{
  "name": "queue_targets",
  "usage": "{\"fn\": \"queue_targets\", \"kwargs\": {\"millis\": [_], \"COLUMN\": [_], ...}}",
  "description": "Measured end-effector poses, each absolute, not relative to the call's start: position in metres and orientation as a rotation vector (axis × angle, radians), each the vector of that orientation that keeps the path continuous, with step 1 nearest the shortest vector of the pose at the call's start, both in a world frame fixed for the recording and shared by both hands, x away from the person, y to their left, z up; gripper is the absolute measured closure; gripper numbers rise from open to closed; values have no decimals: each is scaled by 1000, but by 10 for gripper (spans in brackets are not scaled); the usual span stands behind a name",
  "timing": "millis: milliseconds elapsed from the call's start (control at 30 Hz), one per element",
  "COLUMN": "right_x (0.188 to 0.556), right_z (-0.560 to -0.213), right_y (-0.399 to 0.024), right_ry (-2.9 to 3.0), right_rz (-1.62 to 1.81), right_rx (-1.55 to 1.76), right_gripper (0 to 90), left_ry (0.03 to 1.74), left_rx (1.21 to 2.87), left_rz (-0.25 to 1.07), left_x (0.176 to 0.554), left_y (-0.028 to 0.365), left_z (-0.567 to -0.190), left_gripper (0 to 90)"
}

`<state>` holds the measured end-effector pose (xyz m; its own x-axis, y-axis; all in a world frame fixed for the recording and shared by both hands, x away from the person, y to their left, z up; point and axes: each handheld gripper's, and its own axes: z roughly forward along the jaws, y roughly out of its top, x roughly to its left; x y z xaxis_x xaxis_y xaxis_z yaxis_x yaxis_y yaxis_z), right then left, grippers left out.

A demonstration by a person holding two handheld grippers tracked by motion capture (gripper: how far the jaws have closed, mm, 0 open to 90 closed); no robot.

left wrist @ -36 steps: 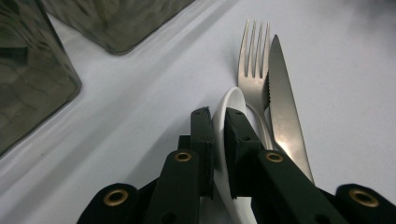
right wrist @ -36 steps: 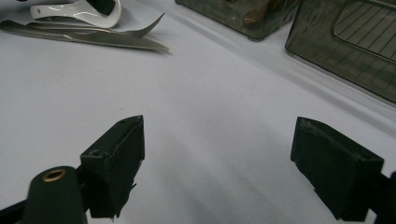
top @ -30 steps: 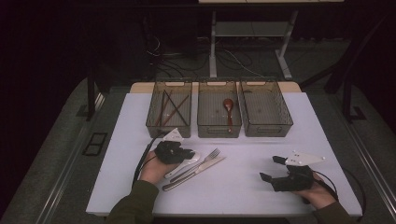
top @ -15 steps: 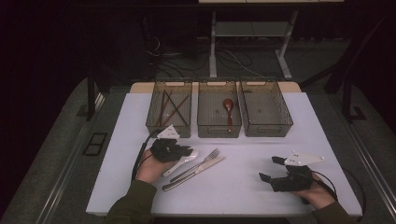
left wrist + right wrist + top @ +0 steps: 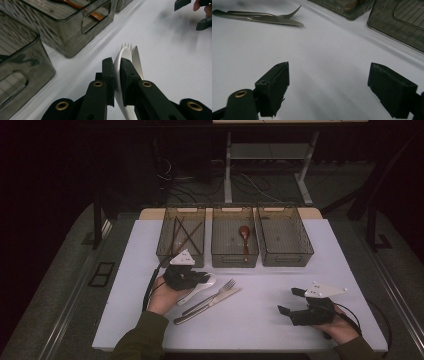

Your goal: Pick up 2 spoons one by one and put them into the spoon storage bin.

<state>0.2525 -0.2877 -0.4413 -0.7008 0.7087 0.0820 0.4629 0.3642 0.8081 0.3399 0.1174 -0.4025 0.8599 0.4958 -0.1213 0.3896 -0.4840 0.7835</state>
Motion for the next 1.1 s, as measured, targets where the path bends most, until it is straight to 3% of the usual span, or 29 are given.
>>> {"fn": "queue_targets", "kwargs": {"millis": [1100], "right_x": [250], "right_z": [-436], "right_y": [-291], "right_ry": [2319], "right_rz": [1302], "right_rx": [1038], "right_gripper": [178], "left_ry": [559], "left_rx": [2135], "left_rz": [203], "left_x": [405], "left_y": [55], "left_z": [-347], "left_gripper": [826]}}
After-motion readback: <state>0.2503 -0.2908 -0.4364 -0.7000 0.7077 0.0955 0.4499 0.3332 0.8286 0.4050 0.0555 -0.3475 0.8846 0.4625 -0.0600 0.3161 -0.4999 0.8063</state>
